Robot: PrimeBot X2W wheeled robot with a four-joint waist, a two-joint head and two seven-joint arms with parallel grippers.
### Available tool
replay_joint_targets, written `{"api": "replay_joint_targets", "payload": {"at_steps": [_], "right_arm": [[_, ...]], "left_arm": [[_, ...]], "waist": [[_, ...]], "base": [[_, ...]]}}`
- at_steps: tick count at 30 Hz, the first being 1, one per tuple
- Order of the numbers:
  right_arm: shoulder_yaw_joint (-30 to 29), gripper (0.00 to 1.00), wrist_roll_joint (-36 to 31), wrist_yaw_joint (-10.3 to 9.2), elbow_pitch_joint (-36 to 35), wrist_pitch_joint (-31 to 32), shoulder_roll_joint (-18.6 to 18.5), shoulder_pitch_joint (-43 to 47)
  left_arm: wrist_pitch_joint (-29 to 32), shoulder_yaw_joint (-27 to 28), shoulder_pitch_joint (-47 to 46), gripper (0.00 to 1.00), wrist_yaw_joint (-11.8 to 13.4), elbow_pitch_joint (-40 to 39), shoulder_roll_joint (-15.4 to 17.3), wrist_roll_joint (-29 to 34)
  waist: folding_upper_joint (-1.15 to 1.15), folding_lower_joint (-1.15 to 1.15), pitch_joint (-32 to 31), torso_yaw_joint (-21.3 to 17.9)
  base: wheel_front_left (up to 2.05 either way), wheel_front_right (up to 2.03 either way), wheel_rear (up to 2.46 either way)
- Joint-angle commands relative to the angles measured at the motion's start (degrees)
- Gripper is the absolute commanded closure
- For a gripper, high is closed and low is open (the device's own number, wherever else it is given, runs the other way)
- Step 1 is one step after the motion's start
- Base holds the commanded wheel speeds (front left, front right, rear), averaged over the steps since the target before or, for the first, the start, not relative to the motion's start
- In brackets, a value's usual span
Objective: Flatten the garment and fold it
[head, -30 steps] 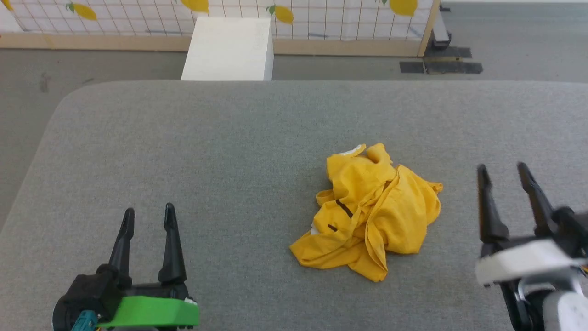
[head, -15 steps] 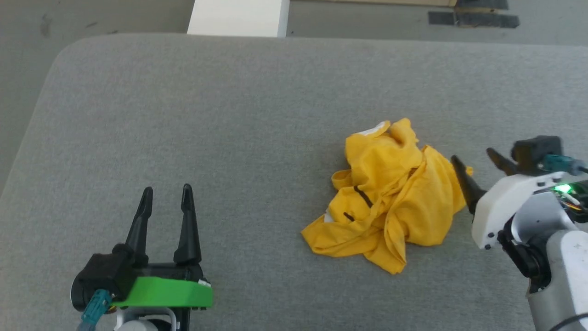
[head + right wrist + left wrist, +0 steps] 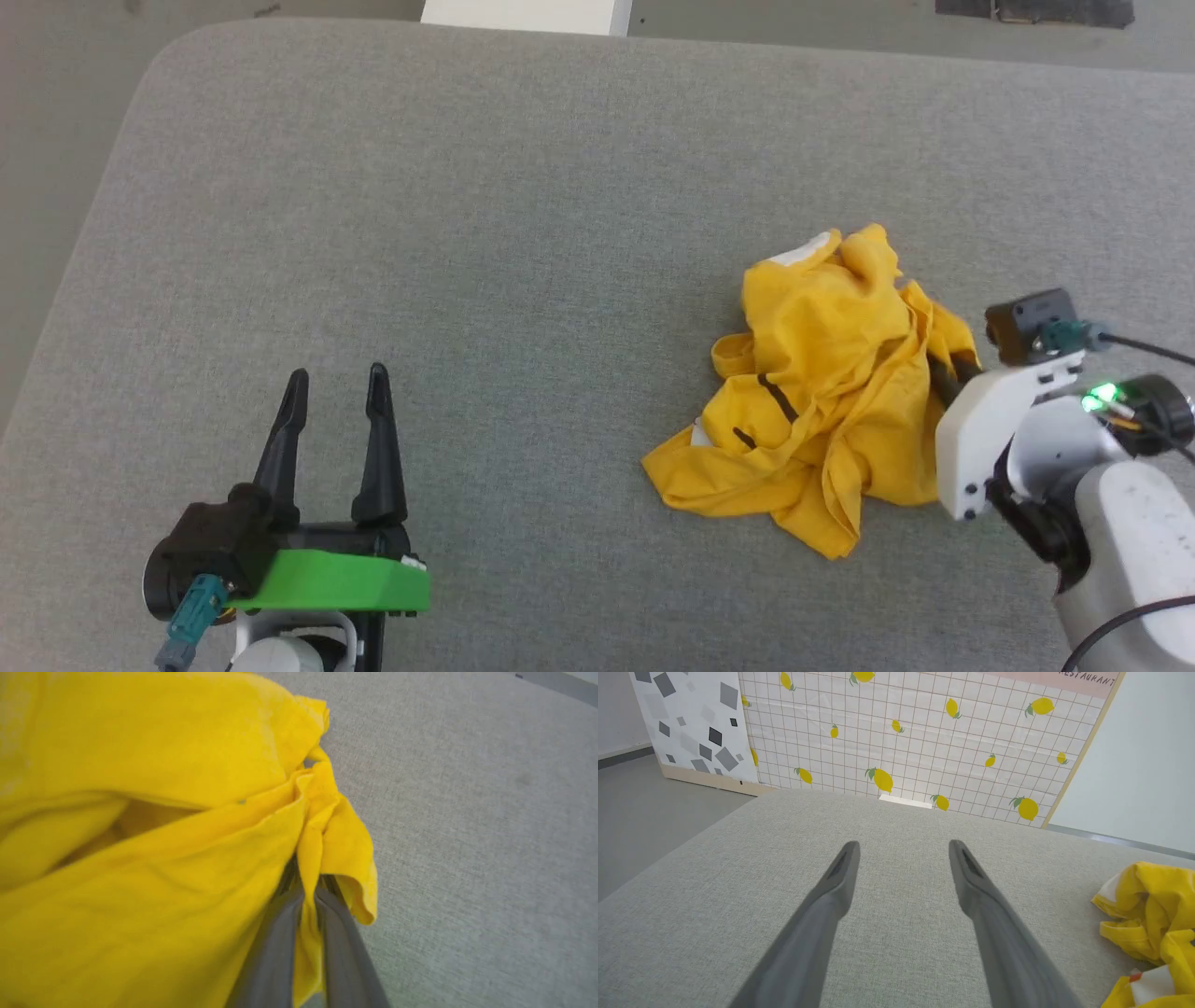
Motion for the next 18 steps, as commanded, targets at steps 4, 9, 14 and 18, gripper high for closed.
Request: {"api": "replay_joint_targets", "payload": {"at_steps": [4, 9, 14, 18], "right_arm": [[-1.79, 1.00, 0.68, -0.09, -3.36, -2.93, -1.31, -3.36], [-6.60, 1.00, -1.41, -0.09, -8.06, -5.05, -3.37, -4.63], [-14.32, 1.00, -3.81, -0.09, -12.34, -5.34, -2.90, 1.83], [-21.33, 1.00, -4.78, -0.09, -14.50, -5.13, 1.65, 11.80]], "left_arm": [[-0.27, 0.91, 0.38, 0.00, -0.42, 0.23, -0.56, 1.17], [-0.27, 1.48, 1.30, 0.00, -0.70, 0.49, -0.78, 1.60], [-0.27, 1.70, 2.62, 0.00, -1.07, 0.83, -0.90, 1.93], [-0.27, 1.59, 3.44, 0.00, -1.36, 1.19, -0.96, 2.02]], "waist": [[0.00, 0.00, -2.49, -2.02], [0.00, 0.00, -4.74, -3.57], [0.00, 0.00, -6.05, -4.47], [0.00, 0.00, -6.36, -4.76]], "base": [[0.00, 0.00, 0.00], [0.00, 0.00, 0.00], [0.00, 0.00, 0.00], [0.00, 0.00, 0.00]]}}
